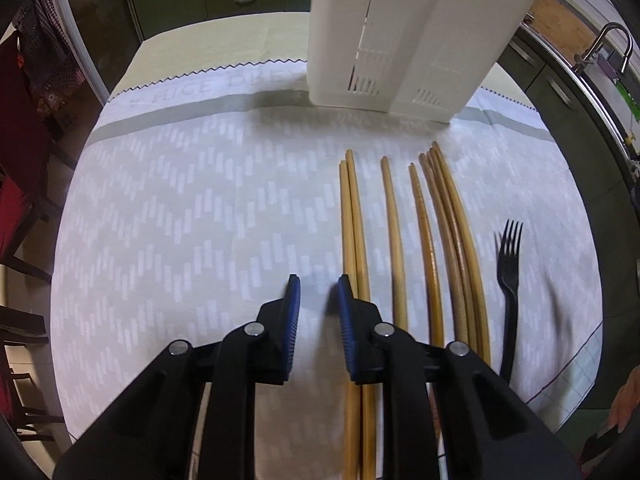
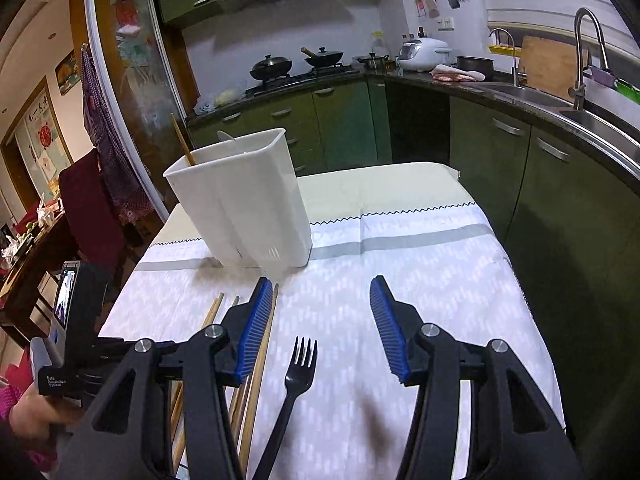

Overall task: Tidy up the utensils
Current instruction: 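Grasp another chopstick with the left tool while the right tool grasps the black fork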

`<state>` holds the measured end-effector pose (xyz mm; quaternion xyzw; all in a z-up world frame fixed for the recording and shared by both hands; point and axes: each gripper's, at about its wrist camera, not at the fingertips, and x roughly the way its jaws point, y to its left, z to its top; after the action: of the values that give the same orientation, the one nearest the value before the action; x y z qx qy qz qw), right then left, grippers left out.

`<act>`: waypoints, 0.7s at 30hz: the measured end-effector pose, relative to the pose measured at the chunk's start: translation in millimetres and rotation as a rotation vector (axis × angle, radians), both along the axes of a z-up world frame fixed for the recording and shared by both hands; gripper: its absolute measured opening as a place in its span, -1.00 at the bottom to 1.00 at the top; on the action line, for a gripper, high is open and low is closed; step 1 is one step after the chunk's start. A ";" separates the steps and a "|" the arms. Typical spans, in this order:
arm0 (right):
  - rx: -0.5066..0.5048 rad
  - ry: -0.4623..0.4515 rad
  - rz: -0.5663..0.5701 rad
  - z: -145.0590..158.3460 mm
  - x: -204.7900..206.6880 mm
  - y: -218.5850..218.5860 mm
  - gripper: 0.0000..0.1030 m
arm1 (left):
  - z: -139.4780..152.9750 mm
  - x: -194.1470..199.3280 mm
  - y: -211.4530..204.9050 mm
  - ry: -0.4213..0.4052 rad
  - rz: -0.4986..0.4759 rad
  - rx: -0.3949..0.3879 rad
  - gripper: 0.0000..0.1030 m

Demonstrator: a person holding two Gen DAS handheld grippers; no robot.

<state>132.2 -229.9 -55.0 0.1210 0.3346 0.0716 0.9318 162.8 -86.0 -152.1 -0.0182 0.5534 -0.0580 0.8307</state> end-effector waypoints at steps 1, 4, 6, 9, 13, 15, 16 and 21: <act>0.002 0.001 0.001 0.7 0.0 1.2 -0.01 | 0.2 0.2 0.1 0.005 0.000 -0.013 -0.64; 0.006 0.002 0.003 1.0 1.6 2.1 -0.01 | 4.7 -0.5 -1.0 -0.003 0.000 -0.026 -0.64; 0.009 0.005 0.006 0.1 2.2 2.7 -0.01 | 6.4 -1.6 -3.3 -0.006 -0.007 -0.025 -0.64; 0.010 0.007 0.010 -1.2 2.9 3.6 -0.01 | 6.9 -3.7 -6.9 -0.005 -0.022 -0.021 -0.63; 0.009 0.012 0.016 -2.2 3.9 5.8 -0.01 | 1.7 -2.8 -11.3 0.009 -0.033 -0.008 -0.61; 0.003 0.014 0.018 -2.5 4.2 6.7 -0.01 | 0.9 -1.9 -13.4 0.009 -0.043 -0.003 -0.61; -0.003 0.018 0.019 -3.0 4.3 7.4 -0.01 | 0.5 -0.4 -12.7 0.011 -0.044 -0.002 -0.61; -0.044 0.073 0.043 -13.4 2.2 18.0 -0.01 | -0.5 2.3 -13.4 0.021 -0.051 0.046 -0.84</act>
<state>134.4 -211.9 -68.4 0.0960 0.3726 0.0799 0.9195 165.1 -99.4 -152.6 0.0147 0.5634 -0.0663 0.8234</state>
